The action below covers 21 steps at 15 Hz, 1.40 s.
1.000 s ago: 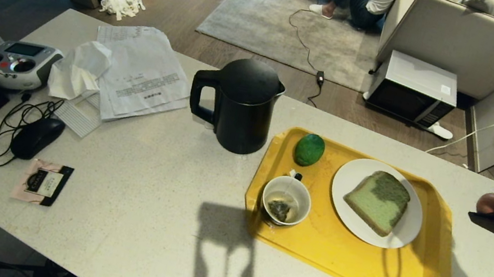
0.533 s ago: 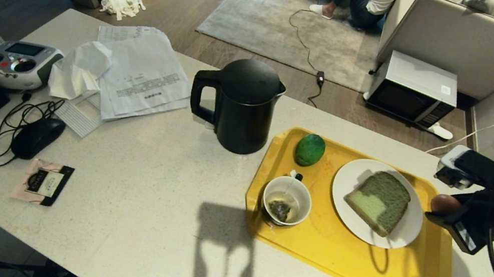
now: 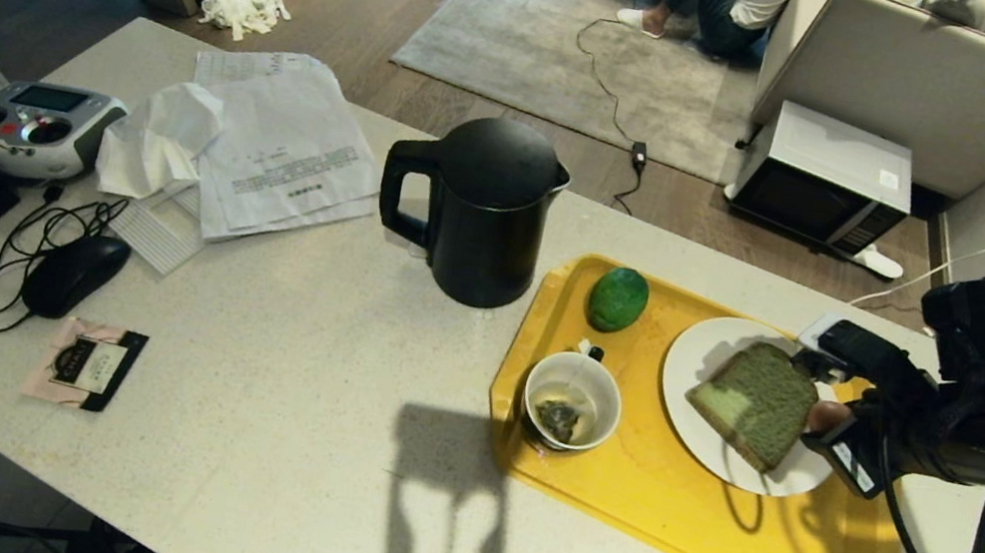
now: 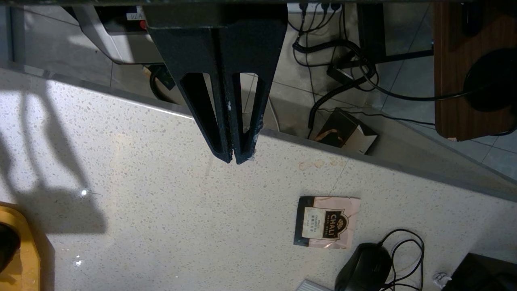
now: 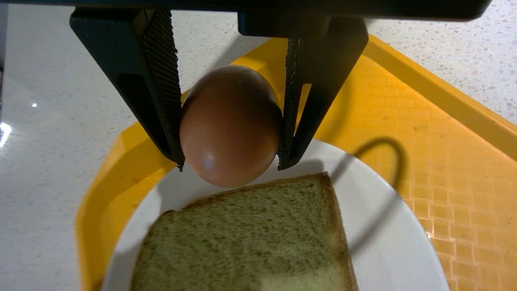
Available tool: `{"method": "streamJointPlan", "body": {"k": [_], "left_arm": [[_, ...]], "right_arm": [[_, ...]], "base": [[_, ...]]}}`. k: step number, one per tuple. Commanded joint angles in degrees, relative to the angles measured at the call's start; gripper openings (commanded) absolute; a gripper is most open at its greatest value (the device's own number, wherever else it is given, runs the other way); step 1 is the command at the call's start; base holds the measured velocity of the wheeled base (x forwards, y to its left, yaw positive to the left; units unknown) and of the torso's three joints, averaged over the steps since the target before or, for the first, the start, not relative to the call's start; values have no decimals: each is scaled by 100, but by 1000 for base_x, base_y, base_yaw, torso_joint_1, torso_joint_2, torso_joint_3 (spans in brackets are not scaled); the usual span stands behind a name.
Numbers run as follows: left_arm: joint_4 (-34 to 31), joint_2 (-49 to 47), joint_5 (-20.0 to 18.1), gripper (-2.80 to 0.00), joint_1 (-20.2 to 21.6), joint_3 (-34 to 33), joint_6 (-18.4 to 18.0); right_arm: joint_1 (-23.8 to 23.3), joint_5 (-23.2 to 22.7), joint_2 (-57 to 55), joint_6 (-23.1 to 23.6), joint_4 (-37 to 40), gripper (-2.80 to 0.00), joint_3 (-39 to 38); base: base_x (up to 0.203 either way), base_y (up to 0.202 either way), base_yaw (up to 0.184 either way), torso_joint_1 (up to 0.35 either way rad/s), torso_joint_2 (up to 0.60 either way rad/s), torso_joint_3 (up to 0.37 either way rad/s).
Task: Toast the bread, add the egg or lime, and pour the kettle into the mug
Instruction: Put the egg in the bowl
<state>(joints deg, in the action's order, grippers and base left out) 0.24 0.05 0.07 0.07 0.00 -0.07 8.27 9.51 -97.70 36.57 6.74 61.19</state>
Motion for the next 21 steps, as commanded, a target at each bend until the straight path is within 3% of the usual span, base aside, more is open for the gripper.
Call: {"method": "streamJointPlan", "body": {"k": [1, 10, 21], "left_arm": [[2, 4, 1, -280, 1, 0, -1], [2, 4, 1, -280, 1, 0, -1], [2, 4, 1, -280, 1, 0, -1]], "right_arm": [[8, 7, -215, 15, -4, -280, 5], [644, 126, -534, -150, -252, -280, 298], [650, 350, -1041, -168, -384, -280, 745]], "base": [[0, 0, 0, 0, 0, 0], [0, 0, 0, 0, 0, 0], [0, 0, 0, 0, 0, 0]]}}
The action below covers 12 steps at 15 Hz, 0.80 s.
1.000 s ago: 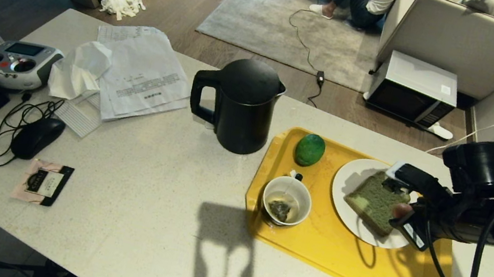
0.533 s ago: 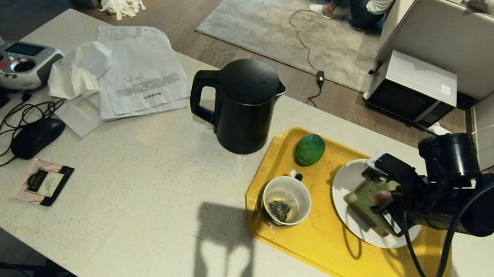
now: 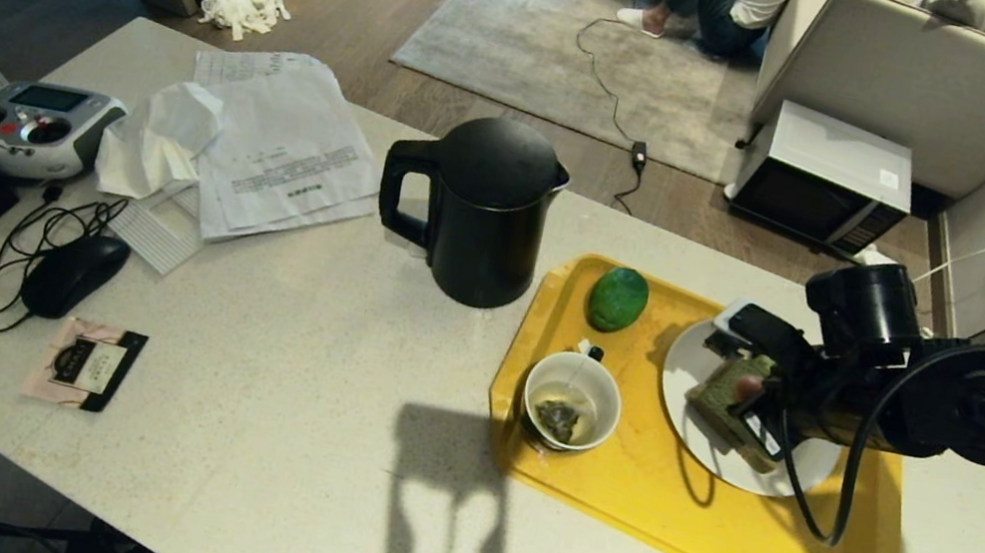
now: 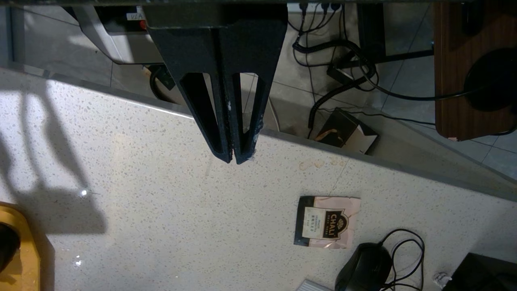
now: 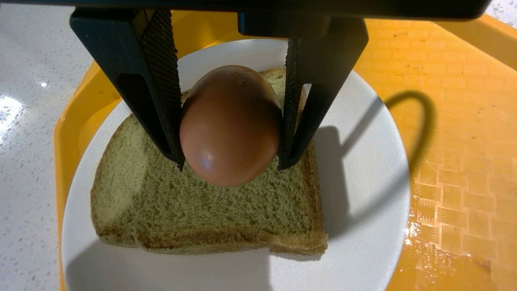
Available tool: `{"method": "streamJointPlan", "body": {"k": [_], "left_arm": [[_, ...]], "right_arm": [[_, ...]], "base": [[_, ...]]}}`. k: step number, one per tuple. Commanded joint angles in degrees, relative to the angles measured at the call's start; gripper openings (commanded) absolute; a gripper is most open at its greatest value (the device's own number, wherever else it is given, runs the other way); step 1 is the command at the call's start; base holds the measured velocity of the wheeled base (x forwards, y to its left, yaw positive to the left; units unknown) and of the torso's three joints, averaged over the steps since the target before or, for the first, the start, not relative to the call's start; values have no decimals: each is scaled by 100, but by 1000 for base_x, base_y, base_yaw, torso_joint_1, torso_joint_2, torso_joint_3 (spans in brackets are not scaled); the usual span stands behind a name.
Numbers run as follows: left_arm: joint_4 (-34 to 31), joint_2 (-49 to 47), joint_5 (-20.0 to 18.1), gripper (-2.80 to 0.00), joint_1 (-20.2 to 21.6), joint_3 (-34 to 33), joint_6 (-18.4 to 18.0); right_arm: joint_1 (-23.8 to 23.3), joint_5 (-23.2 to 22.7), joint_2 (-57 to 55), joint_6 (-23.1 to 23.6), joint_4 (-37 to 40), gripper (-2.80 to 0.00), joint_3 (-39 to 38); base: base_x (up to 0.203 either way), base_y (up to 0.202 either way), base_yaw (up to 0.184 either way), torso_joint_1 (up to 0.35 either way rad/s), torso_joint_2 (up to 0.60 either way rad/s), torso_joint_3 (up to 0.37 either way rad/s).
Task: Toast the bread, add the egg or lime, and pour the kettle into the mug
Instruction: Put the egg in the bowl
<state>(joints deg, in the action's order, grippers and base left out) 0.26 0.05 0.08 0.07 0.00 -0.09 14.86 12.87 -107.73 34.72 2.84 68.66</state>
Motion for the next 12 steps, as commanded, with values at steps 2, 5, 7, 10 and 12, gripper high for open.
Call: {"method": "streamJointPlan", "body": {"k": [2, 5, 7, 10, 12], "left_arm": [[0, 4, 1, -280, 1, 0, 0], [0, 4, 1, -280, 1, 0, 0], [0, 4, 1, -280, 1, 0, 0], [0, 4, 1, -280, 1, 0, 0], [0, 4, 1, -280, 1, 0, 0]], "right_arm": [[-27, 21, -29, 17, 6, -280, -1], [-36, 93, -28, 9, 6, -280, -1], [-44, 94, -14, 9, -120, -280, -35], [-93, 102, 2, 9, -214, 0, -59], [-132, 95, 79, 9, -214, 0, -135]], "base": [[0, 0, 0, 0, 0, 0], [0, 0, 0, 0, 0, 0], [0, 0, 0, 0, 0, 0], [0, 0, 0, 0, 0, 0], [0, 0, 0, 0, 0, 0]]}}
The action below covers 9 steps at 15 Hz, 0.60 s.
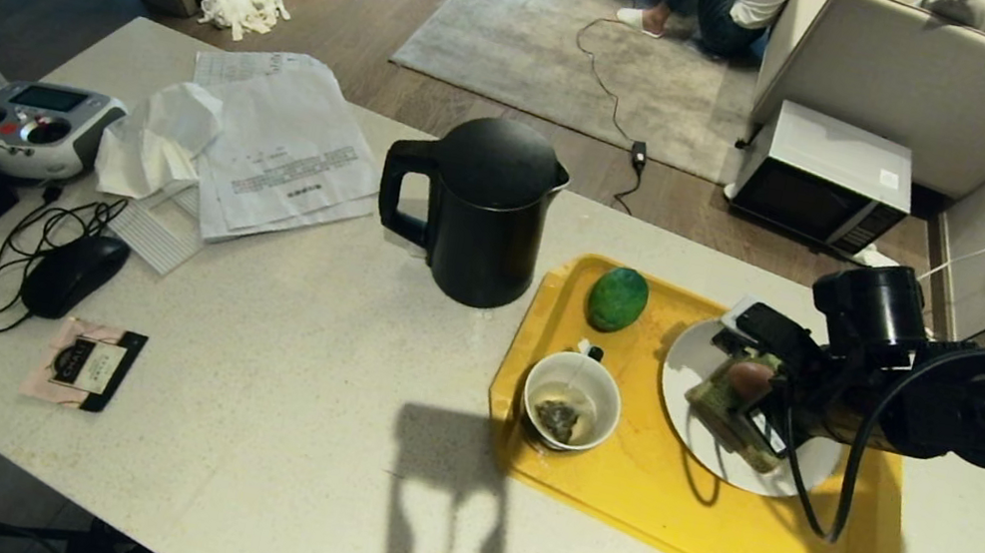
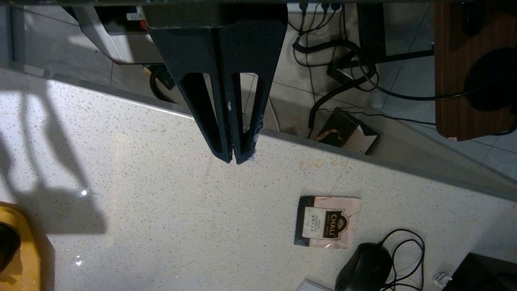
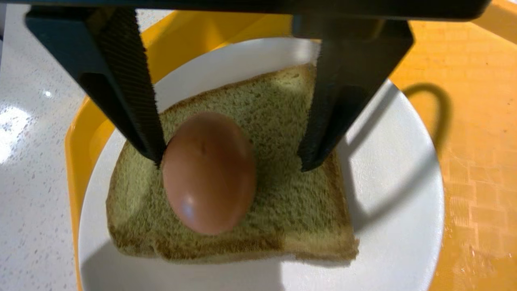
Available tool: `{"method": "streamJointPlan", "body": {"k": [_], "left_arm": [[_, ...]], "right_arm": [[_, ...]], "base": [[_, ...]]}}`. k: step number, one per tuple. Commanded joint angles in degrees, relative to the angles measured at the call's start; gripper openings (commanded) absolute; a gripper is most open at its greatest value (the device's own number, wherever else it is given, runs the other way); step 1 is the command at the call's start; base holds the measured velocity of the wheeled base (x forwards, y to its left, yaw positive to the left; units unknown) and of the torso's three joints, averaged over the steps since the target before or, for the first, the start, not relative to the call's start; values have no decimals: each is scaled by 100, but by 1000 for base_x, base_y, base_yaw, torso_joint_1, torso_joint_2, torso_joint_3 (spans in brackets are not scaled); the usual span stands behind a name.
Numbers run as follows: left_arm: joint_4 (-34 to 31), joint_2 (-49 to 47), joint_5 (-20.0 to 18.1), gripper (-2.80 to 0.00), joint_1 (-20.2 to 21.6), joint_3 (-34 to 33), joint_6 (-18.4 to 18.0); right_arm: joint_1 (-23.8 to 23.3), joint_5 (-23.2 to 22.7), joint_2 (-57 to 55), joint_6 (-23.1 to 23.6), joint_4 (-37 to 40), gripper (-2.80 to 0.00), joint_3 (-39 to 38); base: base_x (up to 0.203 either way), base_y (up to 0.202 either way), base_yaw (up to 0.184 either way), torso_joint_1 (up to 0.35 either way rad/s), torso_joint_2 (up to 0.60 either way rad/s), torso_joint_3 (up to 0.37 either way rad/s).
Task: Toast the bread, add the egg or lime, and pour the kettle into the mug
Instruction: Put the egg in the bowl
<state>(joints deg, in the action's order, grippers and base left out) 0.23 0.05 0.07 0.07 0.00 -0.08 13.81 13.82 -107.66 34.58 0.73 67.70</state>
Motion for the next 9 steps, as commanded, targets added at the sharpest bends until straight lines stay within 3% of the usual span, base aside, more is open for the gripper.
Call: {"method": "streamJointPlan", "body": {"k": [1, 9], "left_arm": [[4, 4, 1, -280, 1, 0, -1], [4, 4, 1, -280, 1, 0, -1]], "right_arm": [[-36, -3, 96, 22, -3, 0, -51], [-210, -26, 760, -54, 51, 0, -194]], "base": [[0, 0, 0, 0, 0, 0], [0, 0, 0, 0, 0, 0]]}}
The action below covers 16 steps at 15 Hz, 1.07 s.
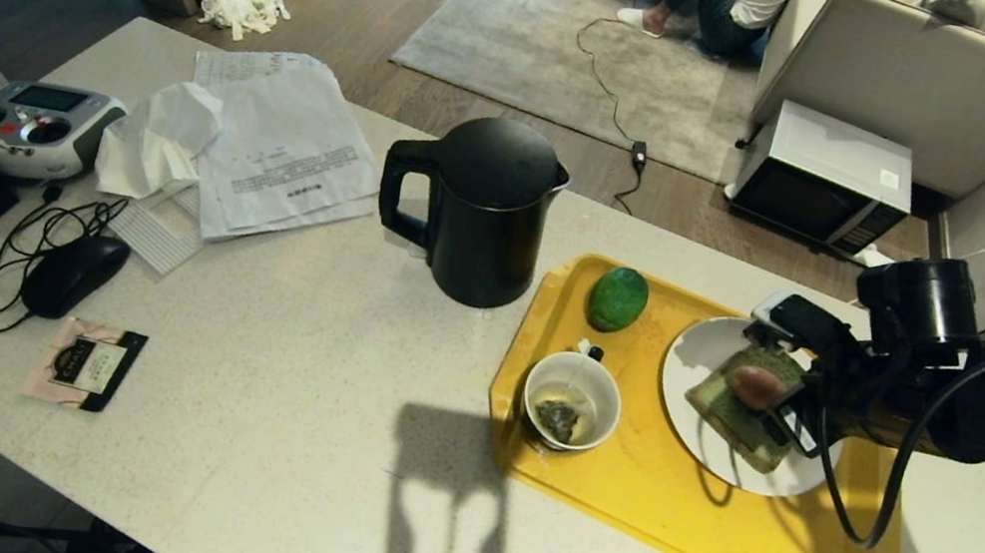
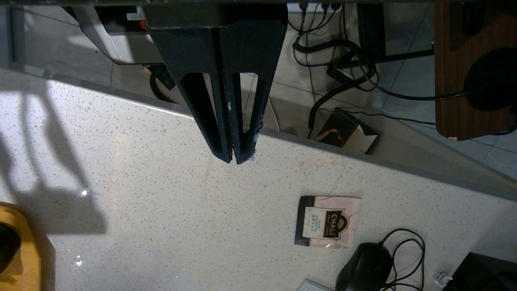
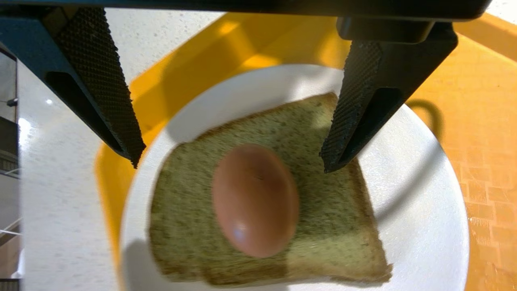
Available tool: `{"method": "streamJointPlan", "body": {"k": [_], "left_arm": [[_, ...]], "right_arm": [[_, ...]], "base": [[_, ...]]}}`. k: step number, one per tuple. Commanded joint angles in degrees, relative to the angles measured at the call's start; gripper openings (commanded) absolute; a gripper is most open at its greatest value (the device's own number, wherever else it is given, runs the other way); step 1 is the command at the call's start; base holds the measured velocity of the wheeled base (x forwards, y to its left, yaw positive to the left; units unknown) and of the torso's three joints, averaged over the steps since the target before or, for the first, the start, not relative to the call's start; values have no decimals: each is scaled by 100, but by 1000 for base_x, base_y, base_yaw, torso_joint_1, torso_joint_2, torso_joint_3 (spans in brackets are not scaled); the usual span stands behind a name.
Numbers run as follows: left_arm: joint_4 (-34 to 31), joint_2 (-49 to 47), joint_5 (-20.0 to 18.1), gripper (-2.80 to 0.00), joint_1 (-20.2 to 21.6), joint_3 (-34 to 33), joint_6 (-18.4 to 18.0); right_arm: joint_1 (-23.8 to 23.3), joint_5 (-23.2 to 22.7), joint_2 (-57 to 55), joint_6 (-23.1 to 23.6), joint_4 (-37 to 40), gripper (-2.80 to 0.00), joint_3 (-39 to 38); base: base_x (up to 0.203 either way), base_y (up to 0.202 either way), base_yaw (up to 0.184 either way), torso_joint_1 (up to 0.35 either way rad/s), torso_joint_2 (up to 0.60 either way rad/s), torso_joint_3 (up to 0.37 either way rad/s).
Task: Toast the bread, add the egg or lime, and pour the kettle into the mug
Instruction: Put the egg in the bowl, then pick up the kettle
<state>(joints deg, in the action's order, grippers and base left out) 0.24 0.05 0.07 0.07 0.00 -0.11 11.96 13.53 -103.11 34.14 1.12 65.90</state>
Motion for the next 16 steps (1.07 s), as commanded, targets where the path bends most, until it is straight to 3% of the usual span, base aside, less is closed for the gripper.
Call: {"method": "streamJointPlan", "body": {"k": [1, 2, 3, 10, 13, 16], "left_arm": [[2, 4, 1, -280, 1, 0, 2], [2, 4, 1, -280, 1, 0, 2], [2, 4, 1, -280, 1, 0, 2], [2, 4, 1, -280, 1, 0, 2], [2, 4, 1, -280, 1, 0, 2], [2, 4, 1, -280, 1, 0, 2]], "right_arm": [[-31, -1, 533, -98, 83, 0, -32], [-33, -5, 787, -204, 201, 0, -81], [-40, -7, 1070, -351, 321, -280, -152], [-344, -12, 3419, -1607, 548, -280, -682], [-406, -11, 4801, -2393, 545, -280, -1695], [-473, 10, 6197, -2763, 528, -280, -2992]], "base": [[0, 0, 0, 0, 0, 0], [0, 0, 0, 0, 0, 0], [0, 0, 0, 0, 0, 0], [0, 0, 0, 0, 0, 0], [0, 0, 0, 0, 0, 0], [0, 0, 0, 0, 0, 0]]}}
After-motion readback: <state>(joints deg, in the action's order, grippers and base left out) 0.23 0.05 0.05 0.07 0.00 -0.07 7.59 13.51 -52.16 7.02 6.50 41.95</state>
